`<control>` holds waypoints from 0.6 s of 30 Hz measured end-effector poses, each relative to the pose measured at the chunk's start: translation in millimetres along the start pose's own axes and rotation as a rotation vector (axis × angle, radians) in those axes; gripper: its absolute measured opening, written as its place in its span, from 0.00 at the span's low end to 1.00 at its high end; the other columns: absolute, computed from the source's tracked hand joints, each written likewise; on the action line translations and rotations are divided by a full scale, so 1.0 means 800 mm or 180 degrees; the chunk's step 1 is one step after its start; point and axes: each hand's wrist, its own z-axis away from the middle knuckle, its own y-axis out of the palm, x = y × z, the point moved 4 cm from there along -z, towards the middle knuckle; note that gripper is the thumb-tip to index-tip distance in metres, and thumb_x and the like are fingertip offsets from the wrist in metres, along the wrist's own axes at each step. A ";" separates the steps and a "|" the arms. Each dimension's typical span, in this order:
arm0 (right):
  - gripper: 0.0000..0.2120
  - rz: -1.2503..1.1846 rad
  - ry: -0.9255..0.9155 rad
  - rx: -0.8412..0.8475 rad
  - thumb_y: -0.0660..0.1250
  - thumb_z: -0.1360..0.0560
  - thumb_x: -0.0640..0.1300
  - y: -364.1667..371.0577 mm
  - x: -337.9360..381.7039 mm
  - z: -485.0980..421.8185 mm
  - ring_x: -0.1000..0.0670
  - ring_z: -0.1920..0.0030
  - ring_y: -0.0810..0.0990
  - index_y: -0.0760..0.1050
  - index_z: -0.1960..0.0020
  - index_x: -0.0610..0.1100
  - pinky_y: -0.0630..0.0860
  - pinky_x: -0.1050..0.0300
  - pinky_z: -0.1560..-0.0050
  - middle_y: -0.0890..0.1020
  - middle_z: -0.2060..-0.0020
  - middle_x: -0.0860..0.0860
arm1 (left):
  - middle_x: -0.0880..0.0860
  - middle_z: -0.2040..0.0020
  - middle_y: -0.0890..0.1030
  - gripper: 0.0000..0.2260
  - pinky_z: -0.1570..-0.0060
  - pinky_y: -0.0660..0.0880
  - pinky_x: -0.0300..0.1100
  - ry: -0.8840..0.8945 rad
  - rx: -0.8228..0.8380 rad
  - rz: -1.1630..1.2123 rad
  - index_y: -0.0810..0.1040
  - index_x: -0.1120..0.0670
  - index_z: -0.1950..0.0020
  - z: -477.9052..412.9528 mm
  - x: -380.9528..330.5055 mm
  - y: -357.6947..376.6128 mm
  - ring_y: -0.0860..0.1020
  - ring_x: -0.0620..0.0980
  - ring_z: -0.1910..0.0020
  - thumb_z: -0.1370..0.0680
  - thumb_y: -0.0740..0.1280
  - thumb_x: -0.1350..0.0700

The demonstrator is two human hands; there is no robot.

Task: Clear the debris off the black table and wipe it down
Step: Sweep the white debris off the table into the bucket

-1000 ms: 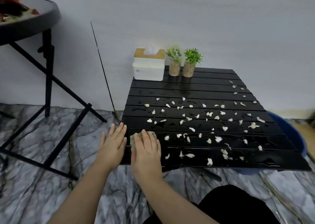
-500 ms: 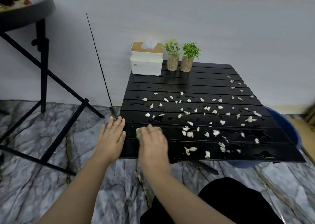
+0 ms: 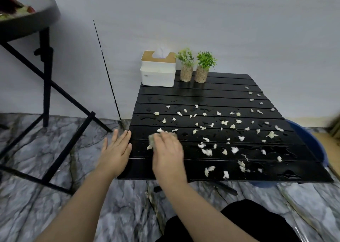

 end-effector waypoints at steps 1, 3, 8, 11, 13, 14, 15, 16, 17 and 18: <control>0.21 -0.0036 -0.0110 0.0204 0.66 0.30 0.36 0.014 0.014 -0.007 0.41 0.35 0.72 0.72 0.37 0.41 0.64 0.42 0.33 0.76 0.38 0.42 | 0.46 0.23 0.52 0.22 0.28 0.35 0.47 0.0013 -0.0022 -0.0001 0.50 0.48 0.25 0.000 0.001 0.001 0.39 0.44 0.25 0.19 0.46 0.48; 0.21 -0.0141 -0.0193 0.0701 0.60 0.26 0.38 0.039 0.025 -0.011 0.43 0.30 0.65 0.69 0.33 0.45 0.57 0.44 0.30 0.70 0.32 0.42 | 0.46 0.23 0.52 0.22 0.29 0.35 0.47 0.0055 -0.0068 -0.0053 0.50 0.48 0.25 0.000 0.001 0.002 0.40 0.45 0.25 0.19 0.46 0.48; 0.20 0.0196 0.0285 0.0287 0.61 0.29 0.35 0.002 -0.050 -0.002 0.43 0.36 0.70 0.74 0.40 0.49 0.67 0.48 0.38 0.76 0.39 0.45 | 0.47 0.23 0.49 0.23 0.29 0.35 0.45 0.0124 -0.0171 -0.0041 0.48 0.50 0.25 -0.003 -0.002 0.001 0.38 0.42 0.27 0.20 0.46 0.49; 0.17 0.0320 0.0999 -0.0027 0.59 0.24 0.36 -0.029 -0.104 -0.001 0.43 0.35 0.69 0.72 0.36 0.46 0.65 0.47 0.35 0.75 0.37 0.44 | 0.49 0.23 0.48 0.23 0.28 0.38 0.41 0.0314 -0.0143 0.0281 0.47 0.51 0.25 -0.011 -0.024 0.004 0.40 0.40 0.28 0.19 0.47 0.50; 0.17 0.0185 0.1069 -0.0177 0.59 0.23 0.38 -0.031 -0.096 -0.003 0.43 0.34 0.69 0.71 0.35 0.44 0.63 0.47 0.33 0.74 0.36 0.43 | 0.50 0.23 0.49 0.23 0.28 0.40 0.41 0.0400 -0.0092 0.0223 0.49 0.52 0.25 -0.011 -0.036 0.011 0.42 0.42 0.26 0.19 0.48 0.51; 0.17 0.0105 0.0945 -0.0128 0.59 0.23 0.38 -0.025 -0.080 -0.005 0.43 0.34 0.68 0.71 0.34 0.44 0.62 0.47 0.32 0.74 0.36 0.43 | 0.50 0.23 0.49 0.22 0.28 0.41 0.41 0.0397 -0.0091 0.0183 0.50 0.52 0.25 -0.011 -0.039 0.013 0.43 0.44 0.26 0.19 0.48 0.51; 0.18 0.0025 0.0768 -0.0011 0.59 0.24 0.38 -0.015 -0.060 -0.006 0.42 0.33 0.68 0.71 0.34 0.45 0.61 0.46 0.32 0.73 0.35 0.43 | 0.50 0.23 0.49 0.22 0.28 0.42 0.41 0.0380 -0.0084 0.0176 0.51 0.53 0.25 -0.011 -0.039 0.014 0.43 0.44 0.25 0.19 0.49 0.51; 0.19 0.0004 0.0585 0.0132 0.59 0.24 0.38 -0.002 -0.040 -0.005 0.41 0.33 0.67 0.71 0.34 0.45 0.61 0.45 0.31 0.73 0.35 0.42 | 0.50 0.23 0.49 0.22 0.28 0.43 0.42 0.0369 -0.0057 0.0186 0.52 0.53 0.25 -0.011 -0.039 0.014 0.44 0.45 0.25 0.19 0.49 0.51; 0.19 0.0047 0.0399 0.0260 0.59 0.25 0.40 0.010 -0.024 -0.002 0.41 0.32 0.67 0.71 0.35 0.46 0.60 0.43 0.31 0.72 0.34 0.42 | 0.51 0.23 0.49 0.22 0.27 0.43 0.42 0.0365 -0.0020 0.0189 0.52 0.53 0.25 -0.011 -0.039 0.014 0.44 0.45 0.25 0.19 0.49 0.52; 0.18 0.0140 0.0237 0.0364 0.59 0.26 0.43 0.018 -0.013 0.001 0.42 0.31 0.67 0.71 0.36 0.47 0.59 0.42 0.31 0.72 0.33 0.43 | 0.51 0.23 0.49 0.22 0.26 0.44 0.43 0.0366 0.0002 0.0179 0.52 0.53 0.25 -0.011 -0.039 0.013 0.44 0.46 0.25 0.19 0.49 0.52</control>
